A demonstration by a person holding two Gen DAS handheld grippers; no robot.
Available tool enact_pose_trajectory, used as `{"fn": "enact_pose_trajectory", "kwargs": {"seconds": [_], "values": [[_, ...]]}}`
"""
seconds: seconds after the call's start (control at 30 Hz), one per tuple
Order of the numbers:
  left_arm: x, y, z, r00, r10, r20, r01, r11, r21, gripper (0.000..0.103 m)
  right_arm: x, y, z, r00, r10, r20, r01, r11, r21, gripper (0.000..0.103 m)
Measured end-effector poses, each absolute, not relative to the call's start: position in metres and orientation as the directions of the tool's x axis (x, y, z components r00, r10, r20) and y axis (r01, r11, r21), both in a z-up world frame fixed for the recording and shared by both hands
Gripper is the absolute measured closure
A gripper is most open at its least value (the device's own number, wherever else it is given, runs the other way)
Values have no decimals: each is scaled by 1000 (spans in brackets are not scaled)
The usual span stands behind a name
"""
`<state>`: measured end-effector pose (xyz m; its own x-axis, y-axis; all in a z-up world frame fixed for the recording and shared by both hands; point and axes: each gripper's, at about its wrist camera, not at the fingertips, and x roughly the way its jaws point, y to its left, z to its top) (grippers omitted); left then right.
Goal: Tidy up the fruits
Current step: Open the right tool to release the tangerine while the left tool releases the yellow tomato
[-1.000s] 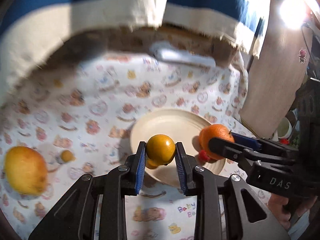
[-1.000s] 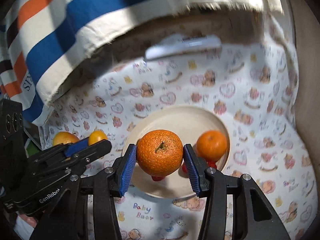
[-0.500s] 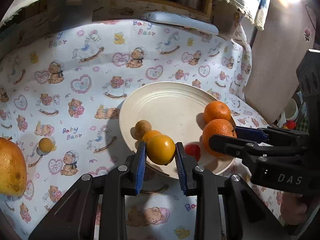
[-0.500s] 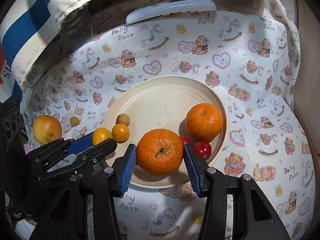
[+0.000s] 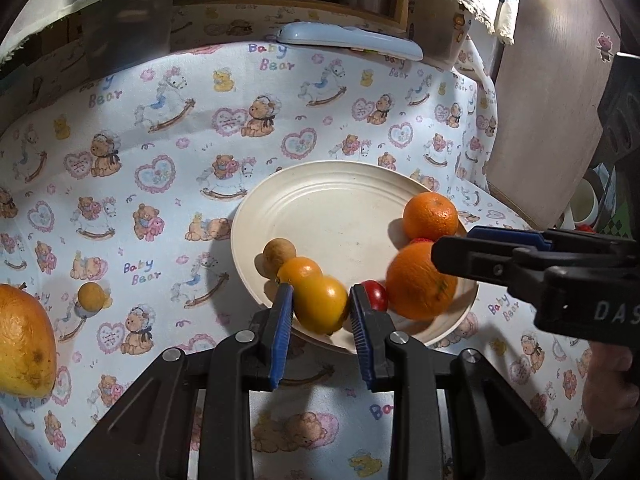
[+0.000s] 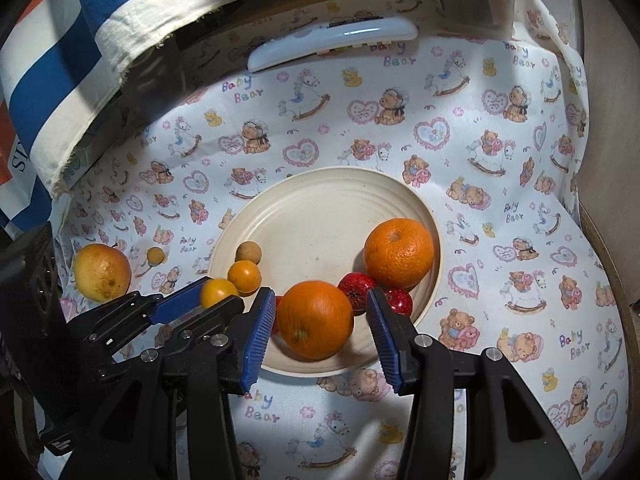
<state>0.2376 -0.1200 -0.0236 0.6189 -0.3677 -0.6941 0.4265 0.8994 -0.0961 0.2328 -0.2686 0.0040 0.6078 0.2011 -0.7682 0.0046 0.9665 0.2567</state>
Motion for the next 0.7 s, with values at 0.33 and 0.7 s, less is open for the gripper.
{"fn": "enact_pose_trajectory", "kwargs": {"seconds": [0.33, 0.7], "values": [[234, -121, -21, 637, -364, -680, 440, 896, -68, 74, 231, -270, 7, 626, 182, -758, 12, 970, 243, 53], [222, -117, -6, 737, -326, -592, 401, 916, -6, 45, 226, -273, 14, 662, 134, -737, 35, 977, 209, 53]]}}
